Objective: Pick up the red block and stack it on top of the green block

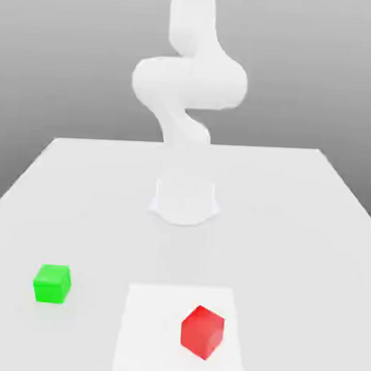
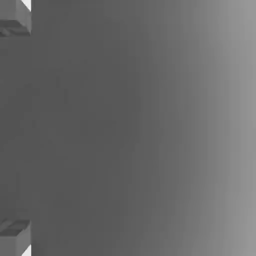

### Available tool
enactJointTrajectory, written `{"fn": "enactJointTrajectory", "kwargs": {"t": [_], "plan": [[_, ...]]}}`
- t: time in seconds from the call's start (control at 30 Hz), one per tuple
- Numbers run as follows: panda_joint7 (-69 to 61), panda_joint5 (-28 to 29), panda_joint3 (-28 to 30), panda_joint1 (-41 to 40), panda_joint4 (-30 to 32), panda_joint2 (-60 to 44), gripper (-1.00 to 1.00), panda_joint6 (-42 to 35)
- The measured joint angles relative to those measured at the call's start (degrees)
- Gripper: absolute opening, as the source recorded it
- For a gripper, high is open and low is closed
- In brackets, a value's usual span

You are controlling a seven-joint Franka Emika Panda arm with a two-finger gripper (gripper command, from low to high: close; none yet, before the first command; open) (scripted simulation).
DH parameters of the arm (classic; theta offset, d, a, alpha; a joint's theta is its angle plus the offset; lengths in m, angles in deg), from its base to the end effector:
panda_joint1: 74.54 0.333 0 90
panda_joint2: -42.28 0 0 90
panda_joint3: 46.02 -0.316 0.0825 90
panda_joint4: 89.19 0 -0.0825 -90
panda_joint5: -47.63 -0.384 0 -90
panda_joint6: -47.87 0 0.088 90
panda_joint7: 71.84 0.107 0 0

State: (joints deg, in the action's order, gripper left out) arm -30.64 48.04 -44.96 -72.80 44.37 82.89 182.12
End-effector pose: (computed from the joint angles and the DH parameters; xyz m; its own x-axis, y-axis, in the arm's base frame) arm 0.3815 0.0021 0.6669 0.5763 -0.6516 0.4933 -0.4823 -0.7584 -0.4384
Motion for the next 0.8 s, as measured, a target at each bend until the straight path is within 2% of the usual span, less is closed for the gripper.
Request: {"fn": "enactJointTrajectory", "kwargs": {"t": [0.43,0.8], "plan": [[-26.0,-0.3,5.4,8.0,9.3,-27.3,0.0,12.9],[-46.6,-3.1,4.4,9.1,15.5,-50.2,0.0,24.8]]}}
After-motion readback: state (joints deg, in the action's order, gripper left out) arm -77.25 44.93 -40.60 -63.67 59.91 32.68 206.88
